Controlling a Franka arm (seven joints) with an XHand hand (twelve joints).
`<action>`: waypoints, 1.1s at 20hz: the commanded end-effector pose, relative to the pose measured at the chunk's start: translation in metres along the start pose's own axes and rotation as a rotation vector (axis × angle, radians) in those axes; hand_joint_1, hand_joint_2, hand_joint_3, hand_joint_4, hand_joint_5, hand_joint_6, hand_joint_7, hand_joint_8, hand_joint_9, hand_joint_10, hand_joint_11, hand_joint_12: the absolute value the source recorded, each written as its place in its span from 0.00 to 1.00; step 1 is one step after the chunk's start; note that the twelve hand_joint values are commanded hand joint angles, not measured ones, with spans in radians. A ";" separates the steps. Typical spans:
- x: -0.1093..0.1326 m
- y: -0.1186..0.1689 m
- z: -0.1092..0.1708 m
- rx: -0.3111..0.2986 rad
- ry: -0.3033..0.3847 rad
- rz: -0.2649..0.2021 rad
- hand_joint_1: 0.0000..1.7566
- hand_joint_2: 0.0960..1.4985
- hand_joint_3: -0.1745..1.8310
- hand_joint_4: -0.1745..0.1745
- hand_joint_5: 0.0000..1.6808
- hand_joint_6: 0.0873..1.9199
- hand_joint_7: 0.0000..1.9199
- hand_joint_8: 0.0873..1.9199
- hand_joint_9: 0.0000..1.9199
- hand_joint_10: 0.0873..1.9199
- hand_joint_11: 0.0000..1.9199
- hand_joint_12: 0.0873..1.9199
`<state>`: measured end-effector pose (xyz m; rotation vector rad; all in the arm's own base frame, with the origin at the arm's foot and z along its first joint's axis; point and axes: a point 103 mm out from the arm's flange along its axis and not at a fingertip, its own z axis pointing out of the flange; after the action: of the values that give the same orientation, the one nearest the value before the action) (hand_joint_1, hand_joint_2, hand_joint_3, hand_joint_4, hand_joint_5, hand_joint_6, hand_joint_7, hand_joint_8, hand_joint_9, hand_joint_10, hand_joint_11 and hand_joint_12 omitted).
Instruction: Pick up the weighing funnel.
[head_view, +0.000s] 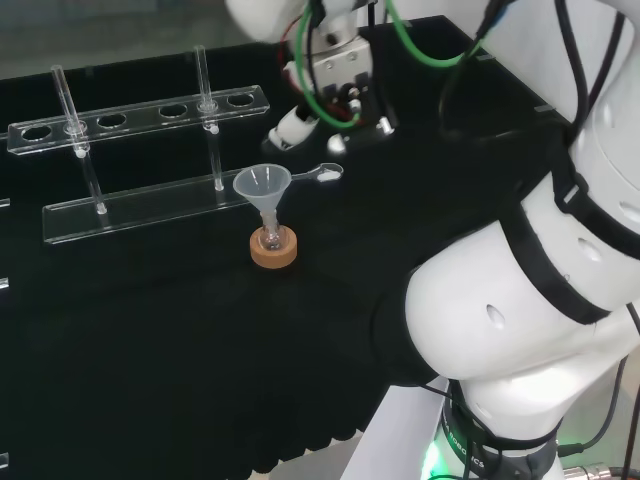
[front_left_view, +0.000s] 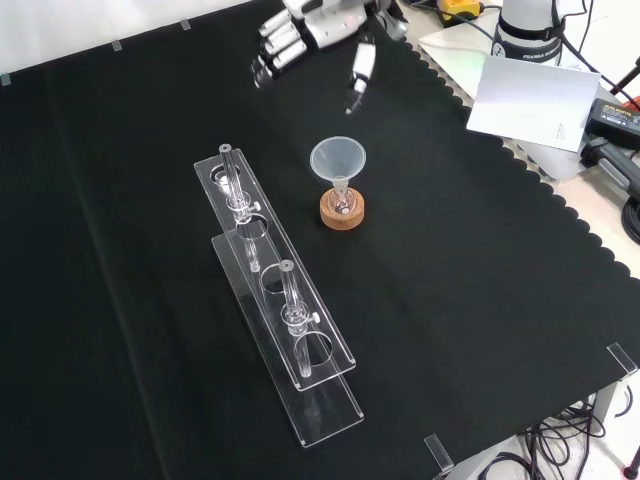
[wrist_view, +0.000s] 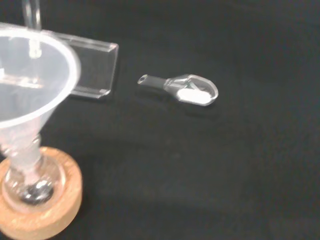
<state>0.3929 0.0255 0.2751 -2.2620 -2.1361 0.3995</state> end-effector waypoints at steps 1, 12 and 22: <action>-0.028 0.001 -0.003 -0.021 0.067 -0.026 0.29 0.44 0.17 0.39 0.16 0.00 0.05 0.33 0.16 0.35 0.09 0.79; -0.066 0.036 0.007 -0.001 0.131 0.051 0.34 0.46 0.18 0.38 0.22 0.00 0.15 0.33 0.24 0.31 0.14 0.75; -0.109 0.090 0.039 0.059 0.114 0.060 0.48 0.43 0.25 0.39 0.28 0.00 0.21 0.32 0.31 0.26 0.21 0.69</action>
<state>0.4444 -0.0586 0.2645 -2.2732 -2.0125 0.2849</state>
